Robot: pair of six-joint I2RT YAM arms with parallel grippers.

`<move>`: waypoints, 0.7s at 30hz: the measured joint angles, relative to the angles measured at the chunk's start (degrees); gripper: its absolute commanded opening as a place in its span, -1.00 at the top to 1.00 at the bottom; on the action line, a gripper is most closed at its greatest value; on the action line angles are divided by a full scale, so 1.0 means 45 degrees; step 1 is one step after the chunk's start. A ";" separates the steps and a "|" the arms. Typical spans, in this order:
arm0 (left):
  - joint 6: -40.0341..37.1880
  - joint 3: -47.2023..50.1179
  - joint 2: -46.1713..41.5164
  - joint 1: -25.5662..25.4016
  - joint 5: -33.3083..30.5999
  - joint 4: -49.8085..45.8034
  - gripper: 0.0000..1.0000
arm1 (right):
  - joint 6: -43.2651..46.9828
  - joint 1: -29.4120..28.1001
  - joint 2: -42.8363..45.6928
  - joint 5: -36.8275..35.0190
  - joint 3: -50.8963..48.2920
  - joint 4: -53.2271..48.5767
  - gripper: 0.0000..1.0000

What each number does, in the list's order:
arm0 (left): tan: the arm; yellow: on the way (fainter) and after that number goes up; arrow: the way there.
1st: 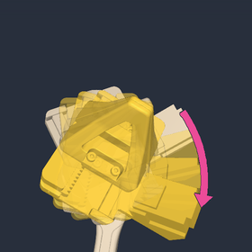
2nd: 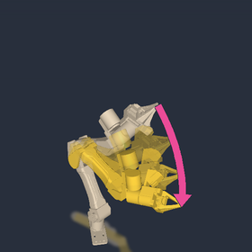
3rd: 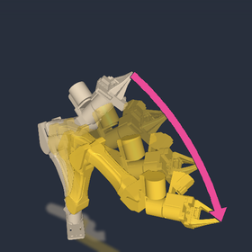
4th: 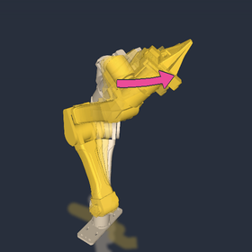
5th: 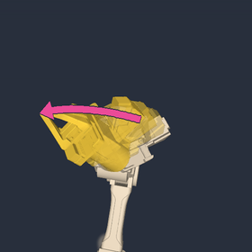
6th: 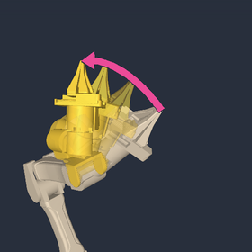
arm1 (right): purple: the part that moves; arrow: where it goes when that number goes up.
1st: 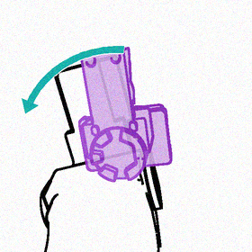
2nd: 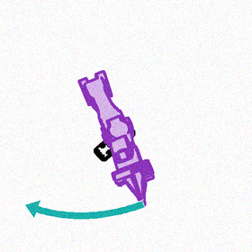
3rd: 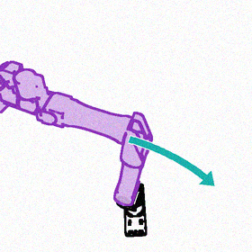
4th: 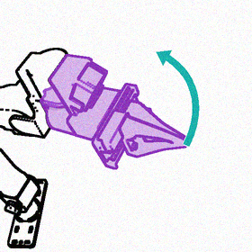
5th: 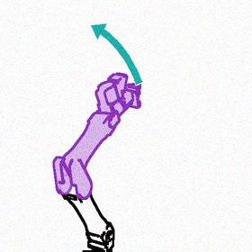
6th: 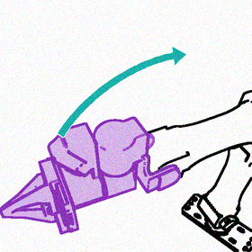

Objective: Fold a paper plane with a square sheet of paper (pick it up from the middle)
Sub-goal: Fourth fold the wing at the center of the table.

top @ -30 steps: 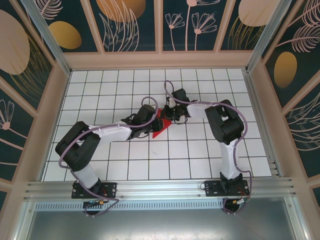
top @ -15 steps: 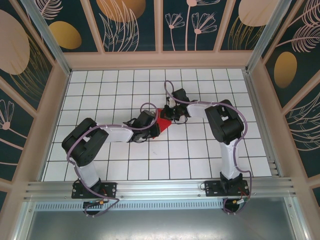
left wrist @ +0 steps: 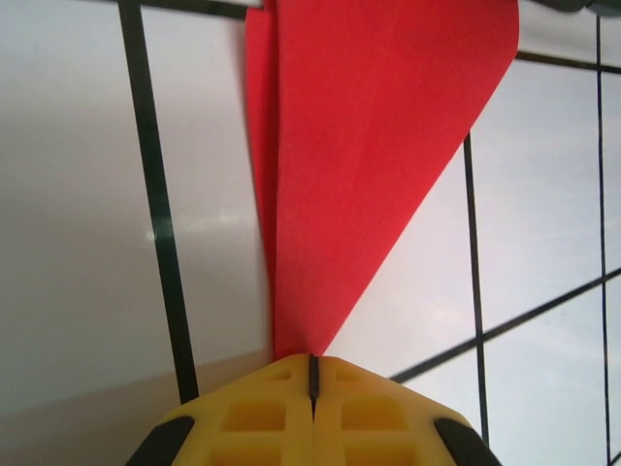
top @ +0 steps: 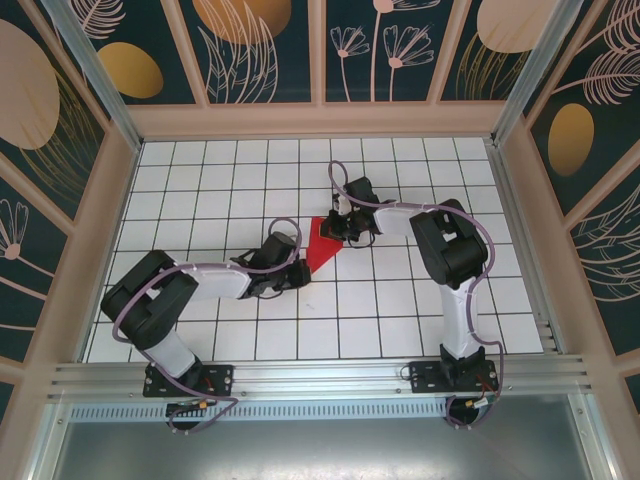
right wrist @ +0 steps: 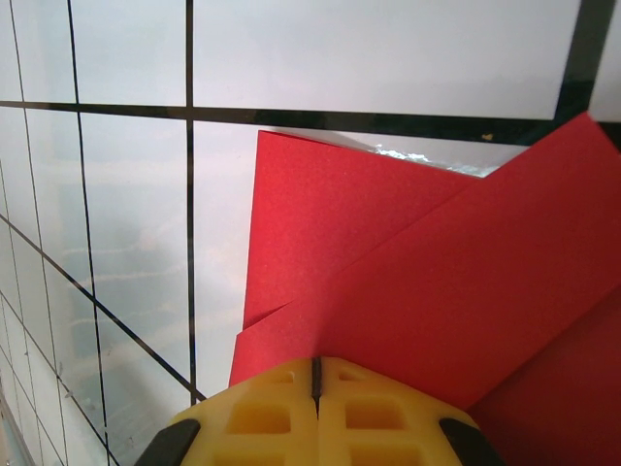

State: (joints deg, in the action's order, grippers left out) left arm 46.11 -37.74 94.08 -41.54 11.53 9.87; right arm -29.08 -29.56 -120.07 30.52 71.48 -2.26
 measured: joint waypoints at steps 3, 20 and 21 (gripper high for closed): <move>-0.0097 -0.0185 -0.0389 -0.0010 -0.0044 -0.0631 0.84 | 0.0000 0.0000 0.0005 0.0005 0.0000 0.0000 1.00; 0.0000 -0.1715 0.0826 -0.0005 -0.1156 -0.0015 0.94 | 0.0000 0.0049 0.0005 0.0102 0.0160 -0.0180 1.00; 0.0005 -0.1656 0.0826 -0.0005 -0.1156 -0.0024 0.96 | 0.0000 0.0049 0.0005 0.0102 0.0199 -0.0233 1.00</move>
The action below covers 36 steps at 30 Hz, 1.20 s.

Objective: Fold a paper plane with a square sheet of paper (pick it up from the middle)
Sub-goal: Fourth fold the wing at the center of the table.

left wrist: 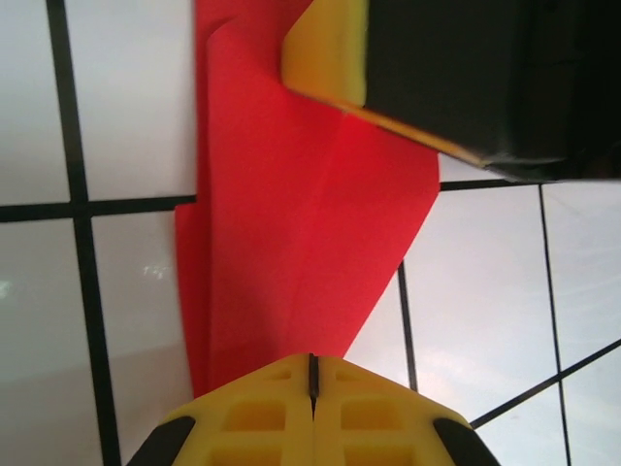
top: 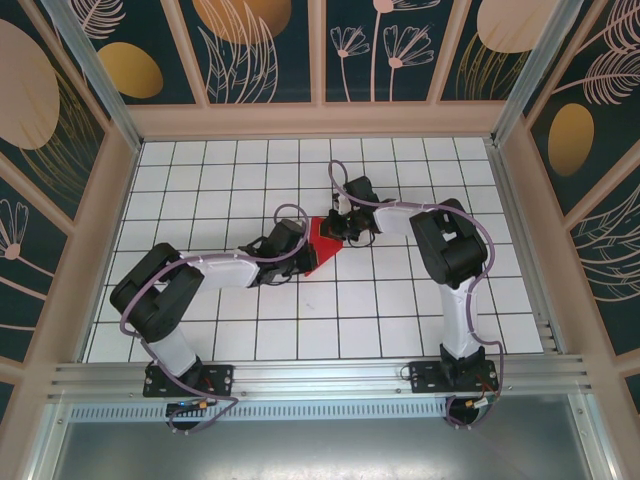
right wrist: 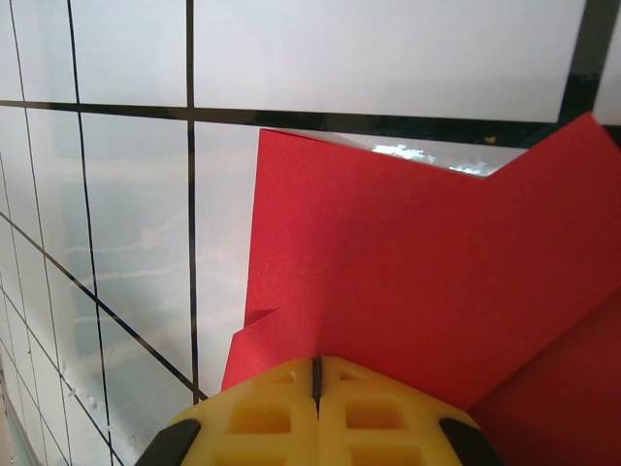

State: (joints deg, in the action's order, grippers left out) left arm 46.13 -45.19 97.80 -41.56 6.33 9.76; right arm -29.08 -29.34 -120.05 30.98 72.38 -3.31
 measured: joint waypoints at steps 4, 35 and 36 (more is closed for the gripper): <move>0.0015 0.0257 0.0000 0.0000 0.0121 0.0044 1.00 | 0.0005 0.0000 0.0000 -0.0010 0.0131 -0.0228 0.99; 0.0738 0.1404 0.0117 0.0073 0.0476 0.1593 1.00 | -0.0393 -0.1647 0.1496 -0.0311 -0.1617 -0.0588 0.99; 0.0777 0.1404 0.0117 0.0073 0.0471 0.1593 1.00 | -0.0418 -0.1647 0.1496 -0.0248 -0.1681 -0.0578 1.00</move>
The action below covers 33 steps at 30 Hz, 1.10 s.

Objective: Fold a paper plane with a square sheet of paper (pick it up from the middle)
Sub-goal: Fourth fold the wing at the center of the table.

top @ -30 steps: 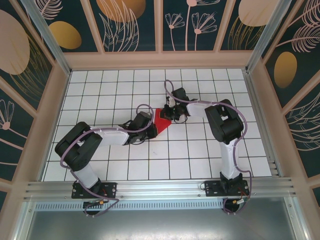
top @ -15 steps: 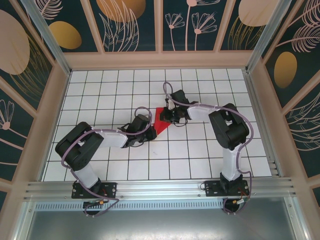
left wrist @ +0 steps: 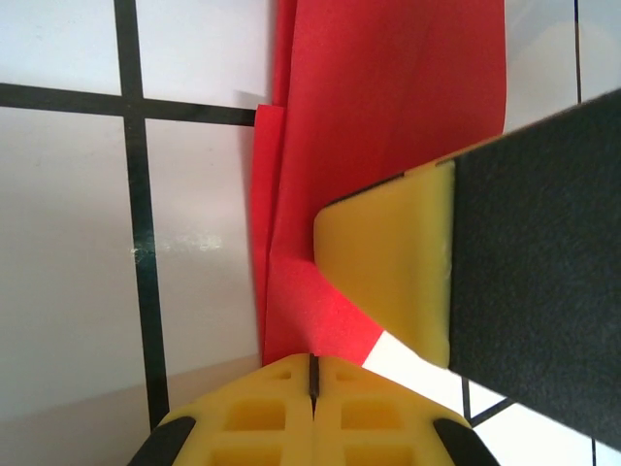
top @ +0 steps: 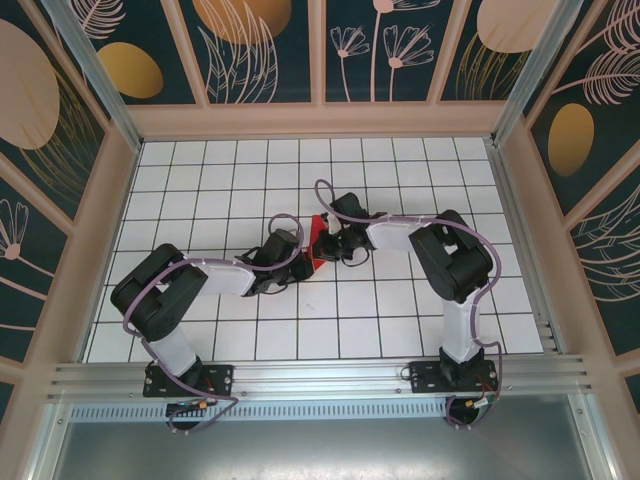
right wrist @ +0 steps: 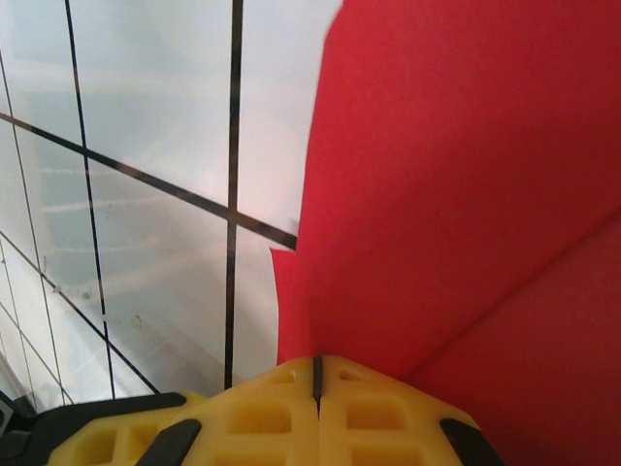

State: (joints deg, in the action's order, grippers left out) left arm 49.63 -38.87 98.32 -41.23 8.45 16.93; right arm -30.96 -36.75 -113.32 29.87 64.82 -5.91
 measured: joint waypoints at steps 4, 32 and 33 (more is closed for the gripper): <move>0.0053 0.0019 0.0000 0.0000 -0.0019 0.0015 1.00 | -0.0165 0.0005 0.0000 0.0146 -0.0131 0.0199 1.00; 0.0039 0.0223 0.0024 0.0019 0.0010 0.0539 1.00 | 0.1069 0.3327 -0.2827 0.0078 0.4303 -0.0908 0.98; 0.0039 0.0223 0.0024 0.0019 0.0015 0.0529 1.00 | 0.1146 0.3483 -0.2875 -0.0233 0.4483 -0.0942 0.98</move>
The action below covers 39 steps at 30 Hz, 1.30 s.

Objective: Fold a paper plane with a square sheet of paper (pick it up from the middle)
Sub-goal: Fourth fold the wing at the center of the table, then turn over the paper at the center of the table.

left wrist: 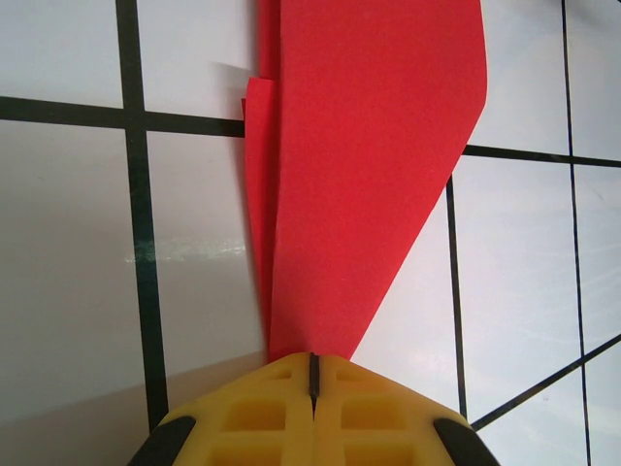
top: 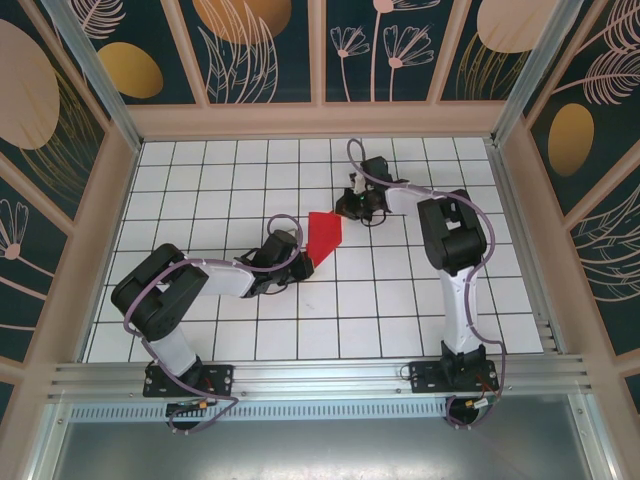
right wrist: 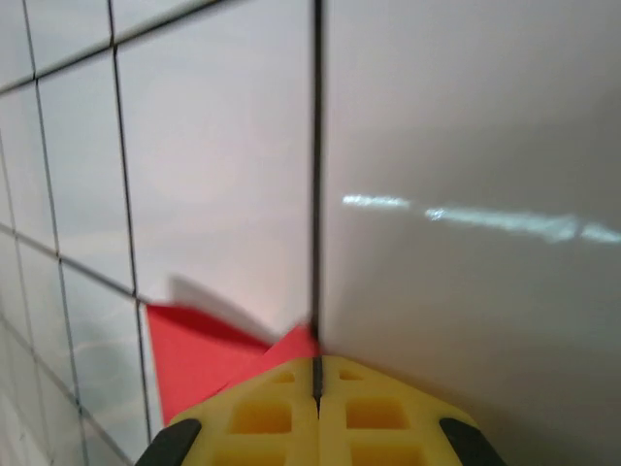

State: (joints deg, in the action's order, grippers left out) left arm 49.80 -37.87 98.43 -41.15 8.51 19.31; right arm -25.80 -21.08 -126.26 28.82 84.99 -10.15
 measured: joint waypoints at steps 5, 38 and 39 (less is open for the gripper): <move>-0.0019 -0.0053 -0.0015 0.0000 0.0010 -0.0087 0.87 | 0.0092 0.0695 0.0126 -0.0976 0.0087 -0.0044 0.77; 0.0447 0.1418 -0.3109 0.1787 -0.1438 -0.0141 -0.76 | -0.1365 -0.1919 0.2210 0.0316 -0.3585 0.1865 0.39; 0.0442 0.1486 -0.3206 0.1812 -0.1462 -0.0087 -0.80 | -0.1379 -0.1928 0.2166 0.0350 -0.3560 0.1953 0.41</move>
State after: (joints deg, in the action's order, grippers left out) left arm 51.79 -31.18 84.01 -32.99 1.93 18.92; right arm -32.01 -29.76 -116.51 30.39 68.97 -1.37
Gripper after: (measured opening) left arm 0.872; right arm 0.311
